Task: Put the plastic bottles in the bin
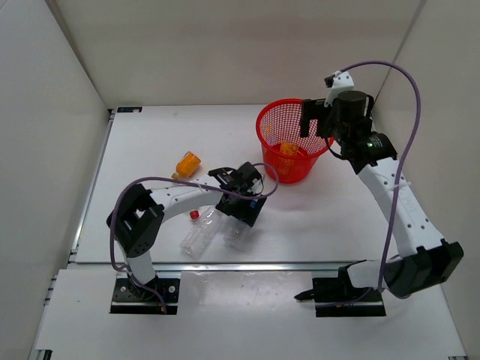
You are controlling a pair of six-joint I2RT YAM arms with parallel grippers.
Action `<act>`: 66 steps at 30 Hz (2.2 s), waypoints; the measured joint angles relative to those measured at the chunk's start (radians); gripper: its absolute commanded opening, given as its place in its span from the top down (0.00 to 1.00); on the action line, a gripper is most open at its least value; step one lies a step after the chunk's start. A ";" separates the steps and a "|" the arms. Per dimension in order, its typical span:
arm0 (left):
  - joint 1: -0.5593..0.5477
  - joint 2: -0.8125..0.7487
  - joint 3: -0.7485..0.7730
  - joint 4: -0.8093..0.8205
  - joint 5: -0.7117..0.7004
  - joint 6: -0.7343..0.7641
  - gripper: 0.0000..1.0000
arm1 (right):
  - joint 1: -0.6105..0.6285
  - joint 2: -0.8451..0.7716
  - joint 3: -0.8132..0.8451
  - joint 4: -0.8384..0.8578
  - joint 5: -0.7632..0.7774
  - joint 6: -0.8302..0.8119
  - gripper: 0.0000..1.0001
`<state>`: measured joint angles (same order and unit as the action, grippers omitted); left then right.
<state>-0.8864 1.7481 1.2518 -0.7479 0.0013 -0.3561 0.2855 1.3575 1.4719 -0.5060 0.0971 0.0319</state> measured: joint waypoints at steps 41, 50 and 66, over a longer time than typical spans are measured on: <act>0.071 0.235 0.796 0.470 -0.309 -0.038 0.20 | -0.463 -0.632 -0.639 -0.253 -0.135 0.151 0.01; 0.037 0.334 0.854 0.437 -0.270 0.004 0.01 | -0.449 -0.658 -0.649 -0.276 -0.117 0.128 0.01; 0.275 -0.706 -0.261 0.011 -0.267 -0.158 0.01 | 0.507 -0.317 -0.225 -0.258 0.060 0.208 0.01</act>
<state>-0.6109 1.0420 0.9905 -0.7368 -0.2653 -0.5140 0.7929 1.0409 1.2472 -0.7639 0.1566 0.2394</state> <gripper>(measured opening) 0.988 0.990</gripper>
